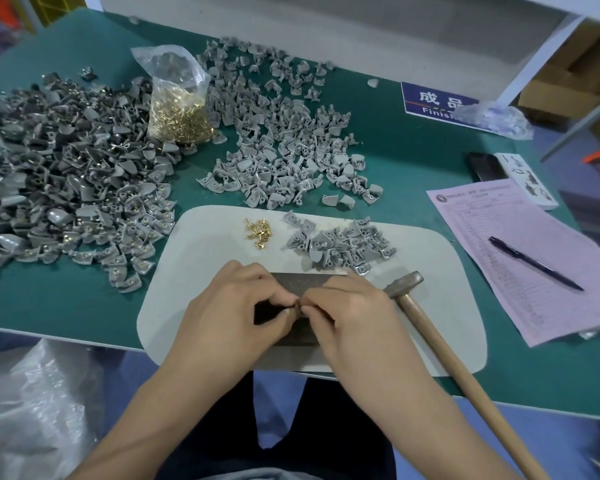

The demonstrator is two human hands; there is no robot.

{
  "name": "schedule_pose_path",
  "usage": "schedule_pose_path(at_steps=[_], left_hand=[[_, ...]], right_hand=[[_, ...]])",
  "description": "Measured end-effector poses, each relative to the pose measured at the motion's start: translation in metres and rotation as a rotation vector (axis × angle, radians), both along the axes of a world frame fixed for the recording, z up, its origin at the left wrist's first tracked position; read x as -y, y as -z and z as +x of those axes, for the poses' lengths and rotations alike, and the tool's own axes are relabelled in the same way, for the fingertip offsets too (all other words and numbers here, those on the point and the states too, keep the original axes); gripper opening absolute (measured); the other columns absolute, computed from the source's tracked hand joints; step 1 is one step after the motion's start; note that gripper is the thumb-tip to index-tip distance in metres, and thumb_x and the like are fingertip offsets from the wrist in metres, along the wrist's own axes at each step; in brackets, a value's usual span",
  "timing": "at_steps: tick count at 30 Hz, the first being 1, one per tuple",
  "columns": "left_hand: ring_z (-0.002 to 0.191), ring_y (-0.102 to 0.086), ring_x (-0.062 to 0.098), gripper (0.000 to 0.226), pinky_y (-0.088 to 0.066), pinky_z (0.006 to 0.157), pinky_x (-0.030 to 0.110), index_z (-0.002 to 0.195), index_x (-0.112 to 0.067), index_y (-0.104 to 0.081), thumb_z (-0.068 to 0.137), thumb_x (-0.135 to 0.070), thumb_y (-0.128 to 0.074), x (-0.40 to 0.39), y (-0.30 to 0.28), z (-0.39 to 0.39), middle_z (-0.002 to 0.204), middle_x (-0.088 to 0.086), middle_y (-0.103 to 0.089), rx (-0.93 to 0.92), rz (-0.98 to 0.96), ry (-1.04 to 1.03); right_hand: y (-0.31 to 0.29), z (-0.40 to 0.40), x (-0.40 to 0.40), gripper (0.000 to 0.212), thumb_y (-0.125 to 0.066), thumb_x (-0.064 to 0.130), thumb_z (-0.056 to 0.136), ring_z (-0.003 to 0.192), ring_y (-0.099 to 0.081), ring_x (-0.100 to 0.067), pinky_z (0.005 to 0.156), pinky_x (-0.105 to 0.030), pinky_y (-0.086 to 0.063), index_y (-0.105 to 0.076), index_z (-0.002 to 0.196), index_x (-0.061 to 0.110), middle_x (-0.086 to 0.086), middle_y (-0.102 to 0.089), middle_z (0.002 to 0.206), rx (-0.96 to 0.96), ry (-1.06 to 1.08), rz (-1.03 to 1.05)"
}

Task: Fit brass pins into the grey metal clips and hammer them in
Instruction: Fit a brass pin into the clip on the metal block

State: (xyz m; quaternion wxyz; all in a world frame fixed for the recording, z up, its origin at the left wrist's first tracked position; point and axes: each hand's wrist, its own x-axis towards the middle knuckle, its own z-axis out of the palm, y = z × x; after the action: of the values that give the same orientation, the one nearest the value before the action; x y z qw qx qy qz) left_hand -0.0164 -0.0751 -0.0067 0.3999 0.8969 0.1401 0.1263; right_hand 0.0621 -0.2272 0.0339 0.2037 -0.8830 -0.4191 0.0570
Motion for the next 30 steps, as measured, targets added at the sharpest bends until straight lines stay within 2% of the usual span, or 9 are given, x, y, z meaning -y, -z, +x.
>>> schedule_pose_path(at_steps=[4, 7, 11, 14, 17, 19, 23, 26, 30], left_hand=[[0.1, -0.051, 0.006, 0.011, -0.049, 0.071, 0.03, 0.082, -0.039, -0.075, 0.078, -0.03, -0.079, 0.0, 0.002, -0.001, 0.097, -0.024, -0.063, 0.003, 0.014, -0.013], [0.108, -0.05, 0.002, 0.015, -0.046, 0.086, 0.03, 0.083, -0.037, -0.077, 0.077, -0.025, -0.082, -0.001, 0.003, 0.0, 0.102, -0.027, -0.066, 0.052, -0.01, 0.017], [0.113, -0.058, 0.007, 0.012, -0.046, 0.097, 0.048, 0.084, -0.039, -0.077, 0.073, -0.034, -0.074, -0.003, 0.002, 0.002, 0.109, -0.027, -0.067, 0.069, 0.003, 0.025], [0.114, -0.057, 0.004, 0.008, -0.046, 0.099, 0.049, 0.085, -0.039, -0.077, 0.078, -0.036, -0.079, -0.003, 0.004, 0.001, 0.11, -0.029, -0.066, 0.068, -0.019, 0.019], [0.116, -0.055, 0.001, 0.011, -0.045, 0.1, 0.047, 0.085, -0.039, -0.076, 0.079, -0.033, -0.081, -0.002, 0.005, 0.0, 0.111, -0.03, -0.065, 0.058, -0.011, 0.013], [0.116, -0.053, -0.001, 0.009, -0.044, 0.101, 0.041, 0.085, -0.04, -0.076, 0.079, -0.035, -0.079, -0.001, 0.005, 0.0, 0.111, -0.03, -0.065, 0.055, -0.003, 0.015], [0.119, -0.049, -0.005, 0.009, -0.034, 0.092, 0.003, 0.086, -0.043, -0.074, 0.08, -0.038, -0.077, -0.001, 0.006, -0.001, 0.112, -0.031, -0.063, 0.026, -0.014, 0.011], [0.12, -0.048, -0.006, 0.008, -0.031, 0.088, -0.001, 0.086, -0.045, -0.074, 0.08, -0.039, -0.076, -0.001, 0.007, -0.002, 0.112, -0.033, -0.063, 0.013, -0.005, 0.005], [0.119, -0.048, -0.007, 0.008, -0.036, 0.09, 0.008, 0.085, -0.045, -0.074, 0.08, -0.041, -0.077, -0.001, 0.007, -0.002, 0.112, -0.034, -0.063, 0.017, 0.005, -0.005]], right_hand=[[0.012, 0.003, 0.008, 0.011, -0.074, 0.004, 0.084, 0.071, -0.056, -0.017, 0.07, -0.036, -0.047, -0.075, 0.079, 0.014, 0.0, -0.063, 0.07, -0.059, 0.052, 0.174], [0.016, 0.007, 0.009, 0.014, -0.075, 0.004, 0.082, 0.069, -0.057, -0.014, 0.069, -0.034, -0.048, -0.077, 0.079, 0.017, 0.002, -0.064, 0.069, -0.045, 0.061, 0.229], [0.023, 0.007, 0.014, 0.009, -0.079, 0.011, 0.086, 0.075, -0.062, -0.009, 0.071, -0.026, -0.05, -0.08, 0.089, 0.019, 0.007, -0.068, 0.077, -0.103, 0.081, 0.33], [0.03, 0.015, 0.037, 0.008, -0.074, 0.024, 0.093, 0.085, -0.065, -0.008, 0.078, -0.019, -0.049, -0.078, 0.1, 0.025, 0.014, -0.07, 0.089, -0.127, 0.279, 0.488], [0.044, 0.028, 0.072, 0.009, -0.07, 0.026, 0.094, 0.093, -0.06, -0.02, 0.083, -0.029, -0.046, -0.072, 0.102, 0.025, 0.006, -0.065, 0.095, 0.048, 0.576, 0.326], [0.055, 0.031, 0.092, 0.026, -0.07, 0.035, 0.092, 0.102, -0.053, -0.026, 0.087, -0.041, -0.046, -0.068, 0.114, 0.022, -0.001, -0.061, 0.103, 0.032, 0.728, 0.118], [0.061, 0.027, 0.103, 0.029, -0.063, 0.03, 0.098, 0.105, -0.052, -0.034, 0.085, -0.047, -0.047, -0.064, 0.125, 0.018, -0.008, -0.057, 0.112, -0.012, 0.689, -0.03], [0.053, 0.026, 0.102, 0.024, -0.049, 0.035, 0.105, 0.086, -0.055, -0.028, 0.071, -0.041, -0.044, -0.06, 0.124, 0.026, 0.003, -0.051, 0.107, 0.03, 0.646, -0.04], [0.034, 0.016, 0.094, 0.025, -0.032, 0.044, 0.11, 0.068, -0.055, -0.011, 0.059, -0.036, -0.045, -0.054, 0.102, 0.037, 0.01, -0.059, 0.087, -0.129, 0.515, 0.273]])
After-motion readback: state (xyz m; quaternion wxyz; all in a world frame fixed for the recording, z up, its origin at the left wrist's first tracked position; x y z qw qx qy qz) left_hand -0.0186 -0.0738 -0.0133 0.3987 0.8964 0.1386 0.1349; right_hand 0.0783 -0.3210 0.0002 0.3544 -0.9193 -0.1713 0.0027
